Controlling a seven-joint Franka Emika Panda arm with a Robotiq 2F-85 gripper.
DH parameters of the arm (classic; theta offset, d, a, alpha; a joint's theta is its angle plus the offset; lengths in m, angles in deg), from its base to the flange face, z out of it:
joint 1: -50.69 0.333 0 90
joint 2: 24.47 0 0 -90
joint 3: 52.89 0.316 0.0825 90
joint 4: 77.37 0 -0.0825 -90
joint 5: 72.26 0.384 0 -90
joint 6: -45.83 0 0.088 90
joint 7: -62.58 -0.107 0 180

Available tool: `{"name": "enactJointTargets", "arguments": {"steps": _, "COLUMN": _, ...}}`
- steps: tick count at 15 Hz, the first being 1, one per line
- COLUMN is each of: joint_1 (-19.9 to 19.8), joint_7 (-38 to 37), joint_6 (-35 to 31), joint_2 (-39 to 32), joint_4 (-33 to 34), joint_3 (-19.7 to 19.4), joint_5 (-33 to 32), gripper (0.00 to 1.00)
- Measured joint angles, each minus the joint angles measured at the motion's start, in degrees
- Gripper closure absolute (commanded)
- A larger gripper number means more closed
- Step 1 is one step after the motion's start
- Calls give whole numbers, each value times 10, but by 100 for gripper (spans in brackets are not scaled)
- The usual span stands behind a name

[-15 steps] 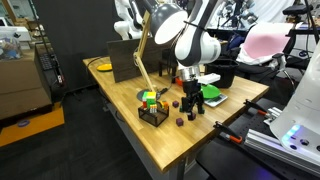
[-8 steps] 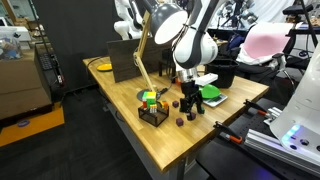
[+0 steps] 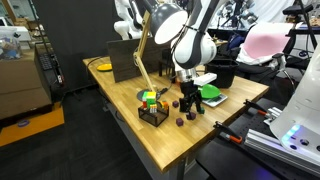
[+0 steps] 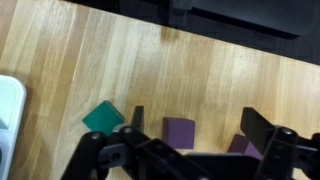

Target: Move the purple block on the left forward

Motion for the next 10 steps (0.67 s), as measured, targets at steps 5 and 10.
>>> {"name": "enactJointTargets", "arguments": {"steps": 5, "joint_1": -15, "joint_7": 0, "joint_6": 0, "joint_2": 0, "joint_4": 10, "joint_3": 0, "joint_5": -1, "gripper": 47}}
{"name": "enactJointTargets", "arguments": {"steps": 10, "joint_1": -19, "joint_7": 0, "joint_6": 0, "joint_2": -6, "joint_4": 13, "joint_3": 2, "joint_5": -1, "gripper": 68}}
